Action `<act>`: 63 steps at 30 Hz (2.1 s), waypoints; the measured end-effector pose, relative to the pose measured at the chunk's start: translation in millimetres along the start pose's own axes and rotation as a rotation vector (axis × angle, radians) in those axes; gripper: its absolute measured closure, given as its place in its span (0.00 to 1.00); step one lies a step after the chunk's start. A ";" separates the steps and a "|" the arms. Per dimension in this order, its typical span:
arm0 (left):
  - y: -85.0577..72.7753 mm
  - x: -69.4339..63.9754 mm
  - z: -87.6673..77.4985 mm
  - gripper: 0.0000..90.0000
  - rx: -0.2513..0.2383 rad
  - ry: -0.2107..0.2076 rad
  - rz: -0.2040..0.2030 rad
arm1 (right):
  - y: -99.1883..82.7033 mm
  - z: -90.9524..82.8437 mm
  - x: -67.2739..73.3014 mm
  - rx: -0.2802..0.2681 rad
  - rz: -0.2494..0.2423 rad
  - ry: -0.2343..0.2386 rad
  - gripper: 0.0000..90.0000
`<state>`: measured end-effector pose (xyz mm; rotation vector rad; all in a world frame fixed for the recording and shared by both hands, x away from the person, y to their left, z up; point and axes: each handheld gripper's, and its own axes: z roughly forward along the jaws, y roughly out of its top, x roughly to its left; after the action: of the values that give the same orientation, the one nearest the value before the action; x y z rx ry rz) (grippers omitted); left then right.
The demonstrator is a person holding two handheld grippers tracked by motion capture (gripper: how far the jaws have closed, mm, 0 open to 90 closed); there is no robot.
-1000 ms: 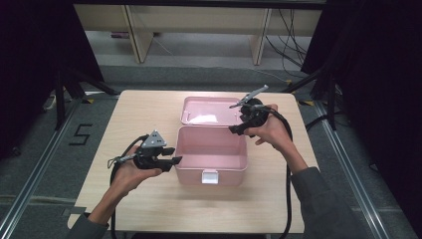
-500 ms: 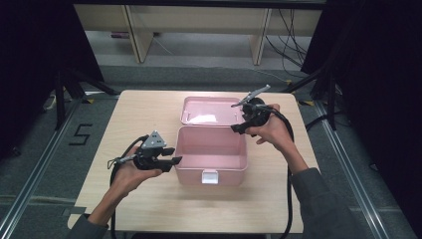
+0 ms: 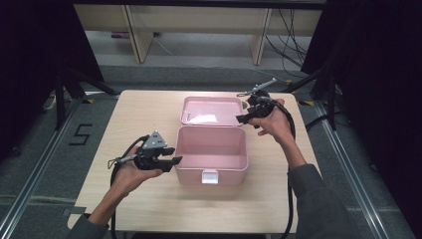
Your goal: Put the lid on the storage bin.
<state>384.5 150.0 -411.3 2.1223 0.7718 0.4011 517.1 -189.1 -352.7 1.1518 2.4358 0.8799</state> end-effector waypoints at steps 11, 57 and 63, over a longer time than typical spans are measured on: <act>-0.1 0.4 -0.2 0.63 0.001 -0.002 0.001 | 4.4 23.4 -20.8 -0.014 0.072 -0.037 0.66; 46.8 62.8 63.8 0.60 0.087 0.096 -0.098 | 19.3 76.0 -42.8 0.037 0.171 -0.128 0.77; 48.6 61.0 70.2 0.78 0.100 0.079 -0.061 | 22.2 81.5 -41.9 0.061 0.189 -0.144 0.78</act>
<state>486.3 124.7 -414.7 2.1801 0.9172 0.4236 597.8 -178.3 -400.1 1.4342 2.2800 0.7500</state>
